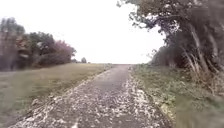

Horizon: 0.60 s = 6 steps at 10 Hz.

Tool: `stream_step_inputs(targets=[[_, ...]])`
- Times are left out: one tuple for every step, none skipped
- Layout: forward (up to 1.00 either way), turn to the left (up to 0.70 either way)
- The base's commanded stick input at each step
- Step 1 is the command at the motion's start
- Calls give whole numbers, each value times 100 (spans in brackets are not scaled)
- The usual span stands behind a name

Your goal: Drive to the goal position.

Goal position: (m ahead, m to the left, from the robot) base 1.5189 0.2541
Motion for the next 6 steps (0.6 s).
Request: stream_step_inputs(targets=[[70,0],[70,0],[70,0],[70,0],[70,0],[70,0]])
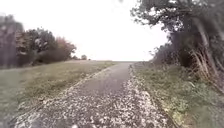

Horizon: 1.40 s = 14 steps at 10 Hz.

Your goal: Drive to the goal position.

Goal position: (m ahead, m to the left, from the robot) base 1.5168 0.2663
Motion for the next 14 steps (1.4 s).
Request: stream_step_inputs(targets=[[70,0],[67,0],[64,0],[60,0],[57,0],[61,0],[66,0],[69,0],[70,0],[70,0],[70,0],[70,0],[70,0],[70,0]])
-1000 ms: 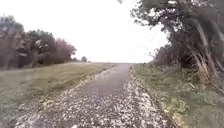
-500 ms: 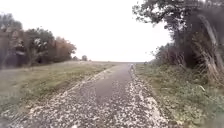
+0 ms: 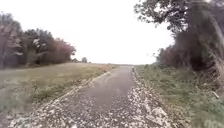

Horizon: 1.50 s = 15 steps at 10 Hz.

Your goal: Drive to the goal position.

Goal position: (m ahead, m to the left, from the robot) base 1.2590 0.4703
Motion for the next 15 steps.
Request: stream_step_inputs(targets=[[70,0],[70,0],[70,0],[70,0],[70,0],[70,0],[70,0],[70,0],[70,0],[70,0],[70,0],[70,0],[70,0],[70,0],[70,0]])
